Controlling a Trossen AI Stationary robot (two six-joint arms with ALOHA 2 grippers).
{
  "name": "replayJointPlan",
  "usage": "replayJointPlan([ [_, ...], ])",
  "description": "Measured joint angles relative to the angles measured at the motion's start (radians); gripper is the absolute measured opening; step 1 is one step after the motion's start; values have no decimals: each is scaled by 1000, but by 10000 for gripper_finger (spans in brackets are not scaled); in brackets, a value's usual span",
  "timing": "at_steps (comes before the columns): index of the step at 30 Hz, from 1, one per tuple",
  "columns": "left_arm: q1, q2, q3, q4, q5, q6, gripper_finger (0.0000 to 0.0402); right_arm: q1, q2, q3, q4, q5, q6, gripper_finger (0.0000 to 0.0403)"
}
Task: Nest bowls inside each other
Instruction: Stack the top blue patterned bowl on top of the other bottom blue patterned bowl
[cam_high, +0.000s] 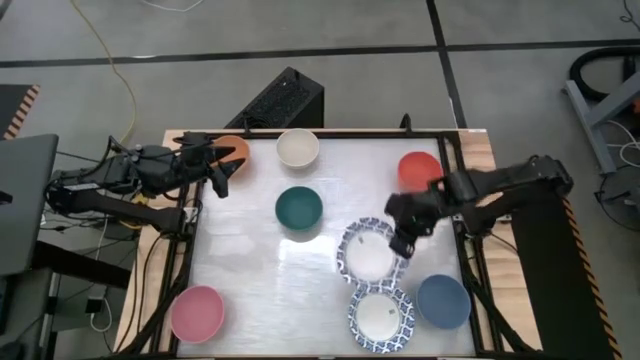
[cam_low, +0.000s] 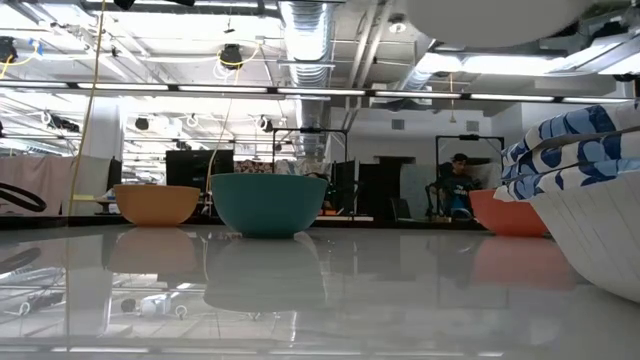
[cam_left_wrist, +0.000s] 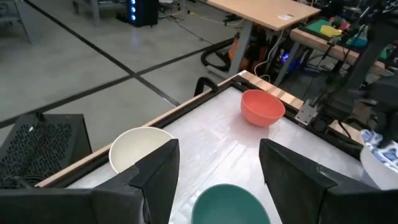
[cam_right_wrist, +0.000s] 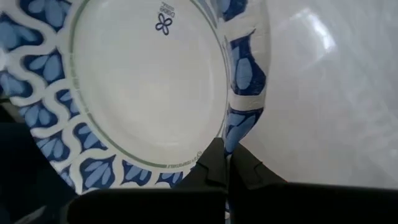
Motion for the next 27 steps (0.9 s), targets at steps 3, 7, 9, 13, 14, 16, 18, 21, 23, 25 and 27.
replayJointPlan([
  [3,0,0,0,-1,0,-2,210,117,42,-6,8,47,96,8],
  [7,0,9,0,-4,-1,-3,210,235,114,-6,38,62,188,8],
  [9,0,21,0,-7,0,-4,210,282,159,-6,49,64,218,8],
  [13,0,41,0,-9,0,-4,210,351,229,-6,78,67,229,8],
  [14,0,46,0,-9,0,-4,210,364,242,-6,82,68,229,8],
  [16,0,57,0,-9,1,-3,210,383,268,-6,82,71,229,8],
  [18,0,67,0,-9,3,-3,210,394,287,-6,83,77,226,8],
  [21,0,80,0,-8,7,-4,210,401,294,-16,99,77,209,8],
  [23,0,82,0,-10,9,-3,210,400,279,-53,152,69,208,8],
  [25,0,86,0,-7,9,-3,210,399,253,-103,215,65,221,8],
  [27,0,86,0,-7,9,-3,210,400,222,-154,258,53,251,8],
])
